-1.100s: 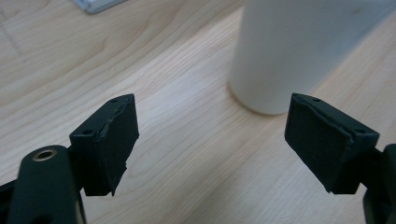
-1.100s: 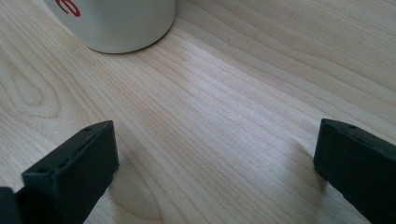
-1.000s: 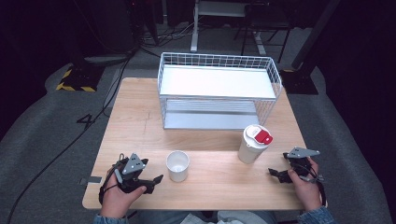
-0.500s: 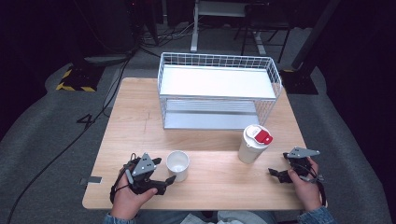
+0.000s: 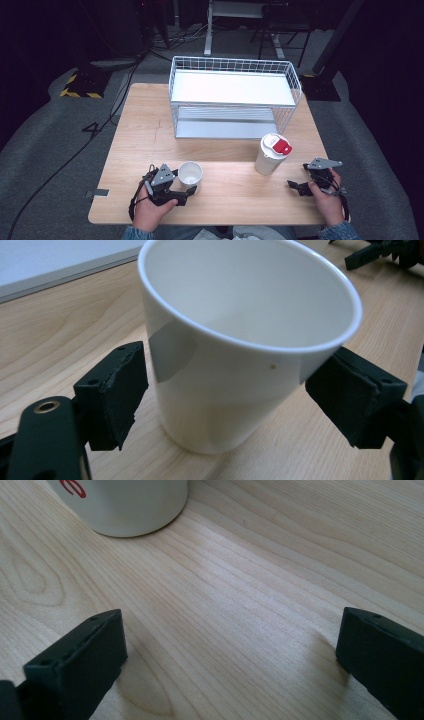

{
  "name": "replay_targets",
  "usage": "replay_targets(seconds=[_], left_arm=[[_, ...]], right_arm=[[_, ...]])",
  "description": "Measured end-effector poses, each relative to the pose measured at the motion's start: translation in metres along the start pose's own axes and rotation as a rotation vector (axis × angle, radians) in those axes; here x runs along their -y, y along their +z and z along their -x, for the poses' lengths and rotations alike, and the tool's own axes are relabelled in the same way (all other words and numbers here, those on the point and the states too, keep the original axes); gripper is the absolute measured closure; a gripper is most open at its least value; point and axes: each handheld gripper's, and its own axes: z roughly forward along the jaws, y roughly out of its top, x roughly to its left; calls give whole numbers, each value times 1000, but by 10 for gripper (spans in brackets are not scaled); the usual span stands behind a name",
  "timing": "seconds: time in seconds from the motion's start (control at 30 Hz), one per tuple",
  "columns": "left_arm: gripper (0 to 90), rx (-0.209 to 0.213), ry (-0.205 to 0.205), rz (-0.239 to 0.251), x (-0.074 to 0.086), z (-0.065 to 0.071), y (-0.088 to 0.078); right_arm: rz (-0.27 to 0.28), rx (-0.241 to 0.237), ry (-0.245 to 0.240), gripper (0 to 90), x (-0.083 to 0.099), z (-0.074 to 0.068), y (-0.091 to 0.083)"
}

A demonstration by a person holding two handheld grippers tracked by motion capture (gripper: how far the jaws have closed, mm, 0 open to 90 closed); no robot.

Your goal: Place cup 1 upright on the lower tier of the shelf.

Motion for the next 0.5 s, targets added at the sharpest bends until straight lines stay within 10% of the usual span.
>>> replay_targets(seconds=[0.5], left_arm=[[211, -25, 27, 22, 3, 2, 6]], right_arm=[[0, 0, 0, 0, 0, 0, 0]])
